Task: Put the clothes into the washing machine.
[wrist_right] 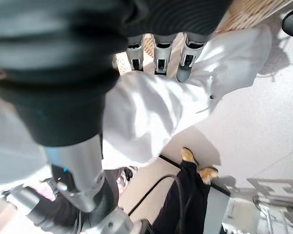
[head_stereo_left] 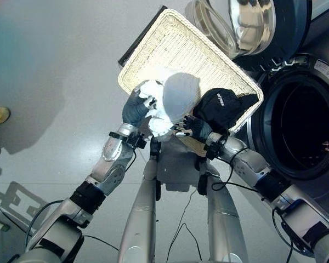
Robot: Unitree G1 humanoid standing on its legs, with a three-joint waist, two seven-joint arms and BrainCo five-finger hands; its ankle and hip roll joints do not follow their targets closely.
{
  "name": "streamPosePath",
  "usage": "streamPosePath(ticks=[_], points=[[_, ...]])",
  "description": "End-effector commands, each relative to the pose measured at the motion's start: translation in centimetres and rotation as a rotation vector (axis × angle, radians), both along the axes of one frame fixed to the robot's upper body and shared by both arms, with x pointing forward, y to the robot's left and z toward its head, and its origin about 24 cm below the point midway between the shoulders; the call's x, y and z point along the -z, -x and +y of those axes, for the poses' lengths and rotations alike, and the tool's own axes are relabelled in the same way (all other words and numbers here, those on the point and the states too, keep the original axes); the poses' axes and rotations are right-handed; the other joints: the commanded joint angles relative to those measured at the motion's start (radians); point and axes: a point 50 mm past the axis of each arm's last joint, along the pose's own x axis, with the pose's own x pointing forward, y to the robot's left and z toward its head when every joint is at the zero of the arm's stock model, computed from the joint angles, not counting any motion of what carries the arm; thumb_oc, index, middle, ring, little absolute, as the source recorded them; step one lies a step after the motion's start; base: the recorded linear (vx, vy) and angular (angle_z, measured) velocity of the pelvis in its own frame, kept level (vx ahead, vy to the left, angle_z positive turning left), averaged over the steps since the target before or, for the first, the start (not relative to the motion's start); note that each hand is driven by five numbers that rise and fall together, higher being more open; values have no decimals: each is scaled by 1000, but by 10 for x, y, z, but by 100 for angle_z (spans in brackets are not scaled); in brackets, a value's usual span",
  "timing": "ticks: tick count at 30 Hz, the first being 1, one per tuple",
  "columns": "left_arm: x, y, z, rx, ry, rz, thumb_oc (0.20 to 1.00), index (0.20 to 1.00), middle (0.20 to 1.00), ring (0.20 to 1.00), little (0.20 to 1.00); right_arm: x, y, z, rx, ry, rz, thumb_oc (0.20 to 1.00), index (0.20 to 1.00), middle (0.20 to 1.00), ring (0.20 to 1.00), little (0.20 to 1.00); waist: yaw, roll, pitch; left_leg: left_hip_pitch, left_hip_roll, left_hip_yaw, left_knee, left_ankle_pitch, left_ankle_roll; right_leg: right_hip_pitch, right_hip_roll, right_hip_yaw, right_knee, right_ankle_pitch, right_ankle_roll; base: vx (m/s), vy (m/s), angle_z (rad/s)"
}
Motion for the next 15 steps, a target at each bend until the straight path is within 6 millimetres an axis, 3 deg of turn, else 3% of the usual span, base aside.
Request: streamPosePath(ticks=[1,9,15], points=[[-18,12,-28,109,-60,-150,200,200,200,200,200,-28,12,22,-36,-138,-120,1000,1000,1000,1000,1000,-32,46,-16,-14,-112,91,101,-117,62,63,52,-24,-217,117,56,0,0,0],[-9,9,-34,68,-93,-106,200,200,200,200,200,-35,11,22,75,-312,-118,1000,1000,1000,1000,1000,-38,46,-16,-20,-110,99,97,-114,64,54,56,-19,-218,123,58,0,0,0],[5,1,-27,-118,-108,-52,200,200,200,200,200,-41,16,22,168,-465,-134,1000,1000,1000,1000,1000,-41,38,-16,-22,-106,103,94,-113,63,50,59,-22,-219,124,62,0,0,0]])
